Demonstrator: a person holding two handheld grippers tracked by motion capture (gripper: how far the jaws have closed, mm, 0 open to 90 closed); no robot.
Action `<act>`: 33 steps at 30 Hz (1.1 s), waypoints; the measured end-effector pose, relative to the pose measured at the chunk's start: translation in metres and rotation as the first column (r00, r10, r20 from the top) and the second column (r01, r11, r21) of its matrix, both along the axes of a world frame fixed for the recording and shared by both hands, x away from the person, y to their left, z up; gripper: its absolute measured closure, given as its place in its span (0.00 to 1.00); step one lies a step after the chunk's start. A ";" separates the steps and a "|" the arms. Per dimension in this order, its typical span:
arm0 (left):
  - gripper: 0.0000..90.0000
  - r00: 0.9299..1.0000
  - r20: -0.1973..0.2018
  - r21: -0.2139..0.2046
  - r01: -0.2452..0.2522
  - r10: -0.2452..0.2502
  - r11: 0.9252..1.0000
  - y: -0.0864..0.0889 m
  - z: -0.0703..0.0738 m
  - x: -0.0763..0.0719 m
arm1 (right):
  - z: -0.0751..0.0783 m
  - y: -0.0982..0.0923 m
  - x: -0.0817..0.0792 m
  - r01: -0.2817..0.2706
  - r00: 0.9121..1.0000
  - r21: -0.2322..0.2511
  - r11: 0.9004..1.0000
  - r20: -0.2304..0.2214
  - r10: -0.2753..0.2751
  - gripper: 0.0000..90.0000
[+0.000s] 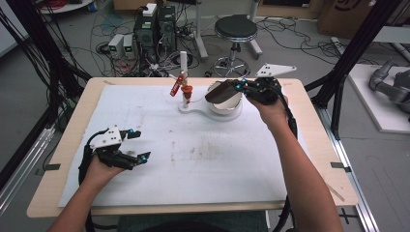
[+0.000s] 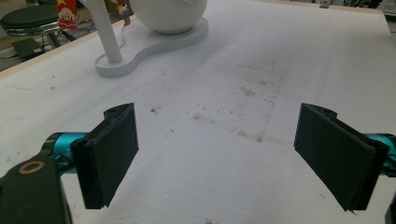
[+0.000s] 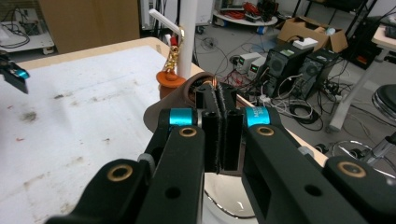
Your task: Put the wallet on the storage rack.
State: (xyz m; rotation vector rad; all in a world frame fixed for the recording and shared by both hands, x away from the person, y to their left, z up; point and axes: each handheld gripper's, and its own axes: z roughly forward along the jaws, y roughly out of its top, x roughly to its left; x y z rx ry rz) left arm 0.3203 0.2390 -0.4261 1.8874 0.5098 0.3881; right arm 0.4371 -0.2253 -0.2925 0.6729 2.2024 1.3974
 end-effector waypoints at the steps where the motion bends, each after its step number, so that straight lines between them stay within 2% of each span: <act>1: 0.15 1.000 -0.002 -0.001 -0.001 0.001 1.000 0.000 0.000 0.000 | -0.001 0.001 0.002 0.007 1.000 -0.001 1.000 -0.001 -0.007 1.00; 16: 0.15 1.000 -0.003 -0.009 0.001 -0.001 1.000 0.001 -0.001 -0.001 | -0.019 -0.003 0.034 0.099 0.994 -0.030 0.995 -0.038 -0.101 1.00; 20: 0.15 1.000 -0.001 -0.011 0.004 -0.004 1.000 0.002 0.000 -0.002 | -0.026 -0.003 0.040 0.119 0.990 -0.046 0.992 -0.065 -0.122 1.00; 27: 0.15 1.000 -0.001 -0.014 0.001 -0.001 1.000 0.003 0.000 -0.003 | -0.033 -0.001 0.044 0.150 0.985 -0.074 0.986 -0.075 -0.156 1.00; 29: 0.15 1.000 -0.001 -0.012 0.004 -0.004 1.000 0.003 0.000 -0.002 | -0.036 -0.001 0.045 0.166 0.982 -0.079 0.983 -0.078 -0.172 0.98; 33: 0.15 1.000 -0.003 -0.011 0.005 -0.005 1.000 0.002 0.000 -0.003 | -0.041 -0.001 0.044 0.177 0.979 -0.073 0.981 -0.086 -0.183 0.81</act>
